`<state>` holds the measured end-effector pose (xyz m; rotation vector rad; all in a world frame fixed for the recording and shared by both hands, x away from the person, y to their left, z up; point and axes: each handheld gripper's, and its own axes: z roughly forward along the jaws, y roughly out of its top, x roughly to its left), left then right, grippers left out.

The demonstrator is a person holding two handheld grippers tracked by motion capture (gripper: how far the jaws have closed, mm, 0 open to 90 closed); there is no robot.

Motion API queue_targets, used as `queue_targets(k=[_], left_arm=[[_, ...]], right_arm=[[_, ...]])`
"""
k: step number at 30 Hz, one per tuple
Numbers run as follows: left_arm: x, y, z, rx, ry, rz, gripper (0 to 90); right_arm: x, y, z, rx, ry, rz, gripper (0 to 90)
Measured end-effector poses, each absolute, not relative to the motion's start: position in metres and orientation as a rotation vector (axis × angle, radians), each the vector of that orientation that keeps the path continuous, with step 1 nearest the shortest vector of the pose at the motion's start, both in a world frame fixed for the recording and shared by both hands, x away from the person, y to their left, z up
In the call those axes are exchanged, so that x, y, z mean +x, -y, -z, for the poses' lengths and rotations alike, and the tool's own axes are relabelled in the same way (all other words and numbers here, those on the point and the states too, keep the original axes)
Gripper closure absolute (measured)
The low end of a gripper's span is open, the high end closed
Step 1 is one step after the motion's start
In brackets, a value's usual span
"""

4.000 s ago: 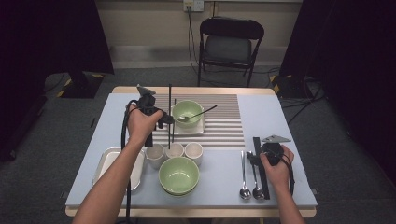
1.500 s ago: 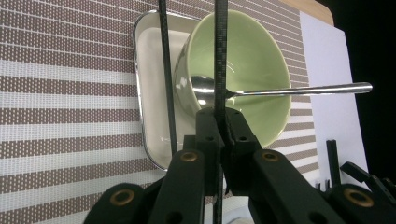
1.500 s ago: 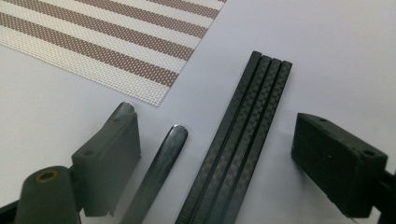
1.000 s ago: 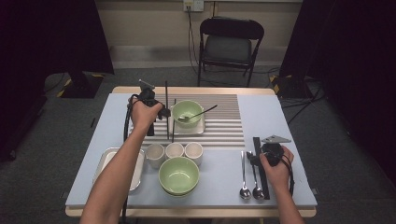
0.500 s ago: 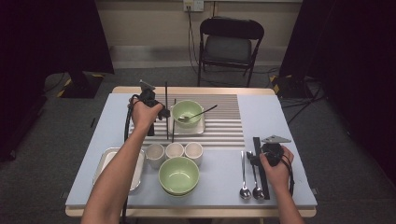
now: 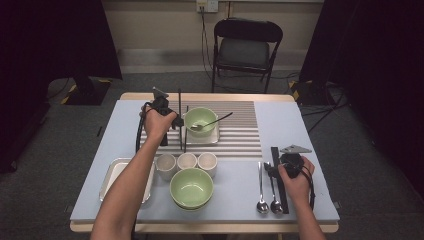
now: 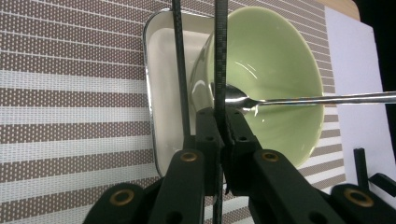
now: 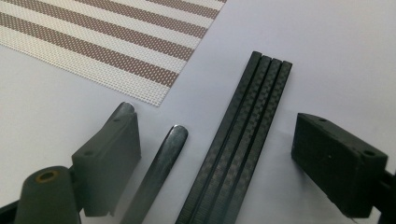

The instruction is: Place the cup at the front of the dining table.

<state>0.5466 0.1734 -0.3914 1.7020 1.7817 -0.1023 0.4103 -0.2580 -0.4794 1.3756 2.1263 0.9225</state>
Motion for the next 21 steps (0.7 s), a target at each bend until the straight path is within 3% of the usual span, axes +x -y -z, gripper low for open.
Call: queue_targets(k=[21], left_arm=[[0.55,-0.175,0.405,1.747,-1.81,0.059,86.2]], right_arm=[[0.41,0.258,0.479,1.379,-2.126,-0.923,14.7]])
